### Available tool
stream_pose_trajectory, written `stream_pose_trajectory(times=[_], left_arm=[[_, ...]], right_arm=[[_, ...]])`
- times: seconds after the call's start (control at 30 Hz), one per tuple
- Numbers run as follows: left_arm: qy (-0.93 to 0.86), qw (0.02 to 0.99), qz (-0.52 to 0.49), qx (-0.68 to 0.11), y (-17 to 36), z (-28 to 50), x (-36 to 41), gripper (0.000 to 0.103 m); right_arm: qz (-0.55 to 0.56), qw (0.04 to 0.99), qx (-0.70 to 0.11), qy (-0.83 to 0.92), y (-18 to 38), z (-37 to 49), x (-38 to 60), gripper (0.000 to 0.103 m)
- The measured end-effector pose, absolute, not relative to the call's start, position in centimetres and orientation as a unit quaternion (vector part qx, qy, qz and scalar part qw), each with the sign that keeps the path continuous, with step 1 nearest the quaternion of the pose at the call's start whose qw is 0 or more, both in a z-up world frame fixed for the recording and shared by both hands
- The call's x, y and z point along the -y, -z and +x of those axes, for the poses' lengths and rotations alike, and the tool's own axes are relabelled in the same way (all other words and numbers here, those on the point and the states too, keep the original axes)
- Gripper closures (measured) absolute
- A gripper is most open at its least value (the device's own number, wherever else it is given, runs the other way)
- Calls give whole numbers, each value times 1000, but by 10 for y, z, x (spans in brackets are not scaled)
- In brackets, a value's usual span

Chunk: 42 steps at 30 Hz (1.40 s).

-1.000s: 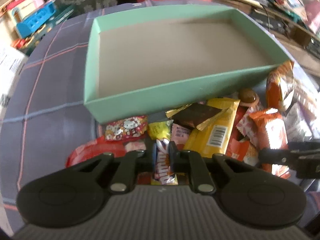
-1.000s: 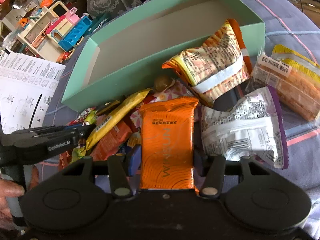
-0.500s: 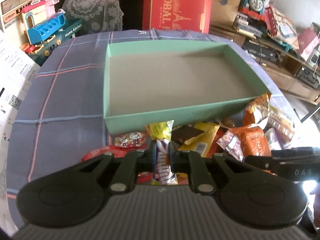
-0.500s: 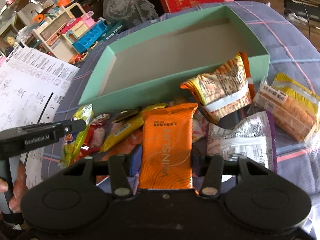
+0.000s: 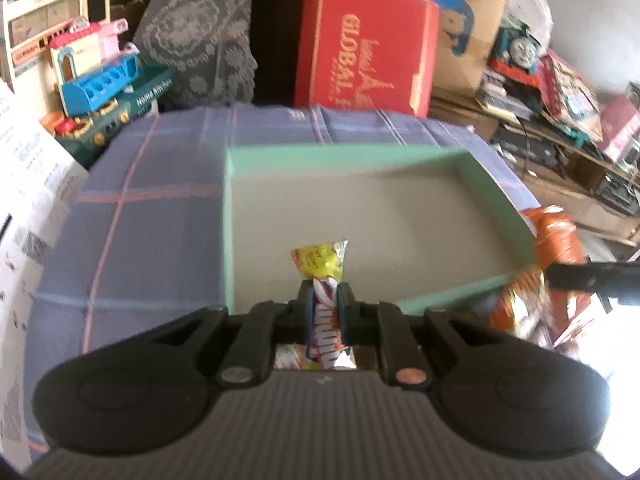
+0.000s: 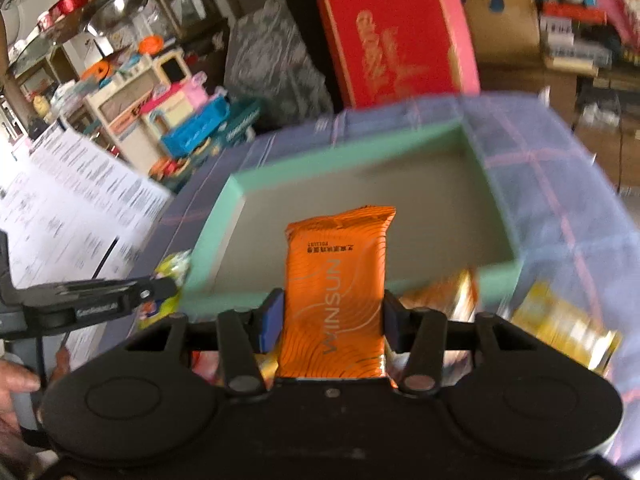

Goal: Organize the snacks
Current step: 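Carry both snacks into the green box and open both tools to release them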

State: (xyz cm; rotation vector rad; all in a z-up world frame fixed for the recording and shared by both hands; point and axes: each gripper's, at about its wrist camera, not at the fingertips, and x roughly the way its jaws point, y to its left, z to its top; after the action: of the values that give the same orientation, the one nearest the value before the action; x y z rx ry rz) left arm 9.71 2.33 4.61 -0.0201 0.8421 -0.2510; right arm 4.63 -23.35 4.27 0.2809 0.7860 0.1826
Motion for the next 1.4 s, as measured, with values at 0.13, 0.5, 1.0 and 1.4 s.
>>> stream_pose_trajectory(times=[0.13, 0.5, 1.0, 1.4], left_arm=[[102, 912, -15, -397, -55, 143, -28, 92], [48, 906, -17, -421, -14, 263, -18, 91], [10, 909, 30, -416, 16, 286, 2, 4], [53, 905, 15, -423, -7, 221, 12, 0]], right_arm=[[125, 921, -362, -65, -58, 86, 255, 54], [108, 911, -398, -12, -10, 208, 283, 54], [109, 907, -407, -5, 23, 253, 284, 9], [147, 902, -406, -15, 3, 189, 277, 0]])
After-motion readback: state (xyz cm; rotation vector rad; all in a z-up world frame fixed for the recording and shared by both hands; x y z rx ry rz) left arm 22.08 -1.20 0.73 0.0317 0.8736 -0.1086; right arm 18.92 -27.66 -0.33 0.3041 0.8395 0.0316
